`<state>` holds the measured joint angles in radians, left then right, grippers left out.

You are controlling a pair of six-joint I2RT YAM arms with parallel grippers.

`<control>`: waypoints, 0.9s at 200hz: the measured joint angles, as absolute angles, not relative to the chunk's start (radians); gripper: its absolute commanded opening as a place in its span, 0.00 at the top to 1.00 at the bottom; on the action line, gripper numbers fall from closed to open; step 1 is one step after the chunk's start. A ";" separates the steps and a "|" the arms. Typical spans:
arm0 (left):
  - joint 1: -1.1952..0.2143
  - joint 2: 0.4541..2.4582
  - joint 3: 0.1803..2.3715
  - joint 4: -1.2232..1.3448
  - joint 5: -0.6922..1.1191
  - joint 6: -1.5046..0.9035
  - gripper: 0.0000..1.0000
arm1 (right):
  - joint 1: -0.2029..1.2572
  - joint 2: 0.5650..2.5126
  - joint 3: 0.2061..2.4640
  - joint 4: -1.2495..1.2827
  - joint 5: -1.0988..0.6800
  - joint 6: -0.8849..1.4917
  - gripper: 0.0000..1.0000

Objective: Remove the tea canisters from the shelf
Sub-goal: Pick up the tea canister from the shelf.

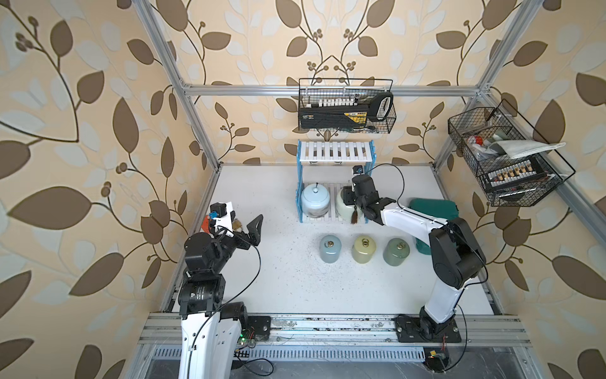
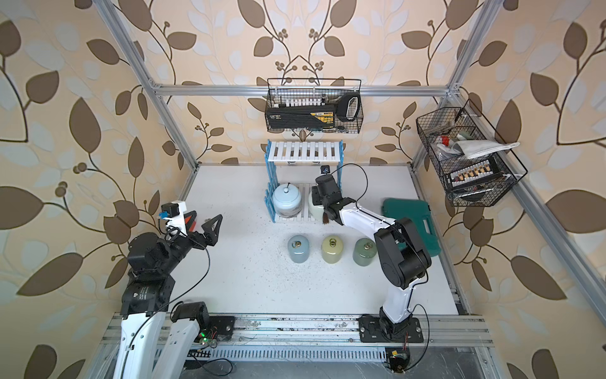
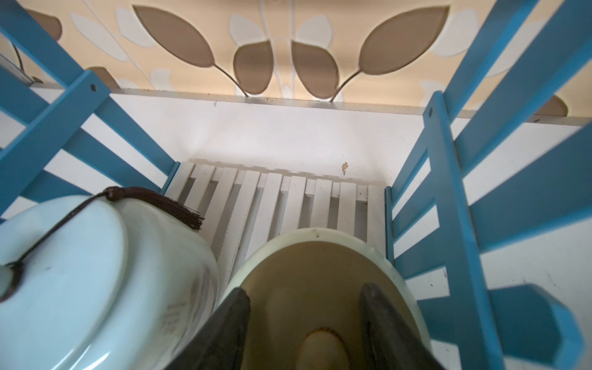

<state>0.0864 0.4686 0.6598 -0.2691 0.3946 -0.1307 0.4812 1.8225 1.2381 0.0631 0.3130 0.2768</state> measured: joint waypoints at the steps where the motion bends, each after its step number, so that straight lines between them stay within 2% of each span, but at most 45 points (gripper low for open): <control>1: 0.086 0.469 0.660 -0.269 0.395 -0.131 0.01 | 0.481 1.824 1.238 0.065 0.313 0.276 0.50; 24: 0.086 0.466 0.660 -0.268 0.396 -0.129 0.01 | 0.480 1.840 1.238 0.102 0.316 0.271 0.63; 64: 0.087 0.464 0.660 -0.268 0.396 -0.128 0.01 | 0.478 1.851 1.225 0.167 0.312 0.283 1.00; 180: 0.099 0.465 0.652 -0.265 0.394 -0.128 0.01 | 0.501 1.829 1.224 0.132 0.299 0.253 1.00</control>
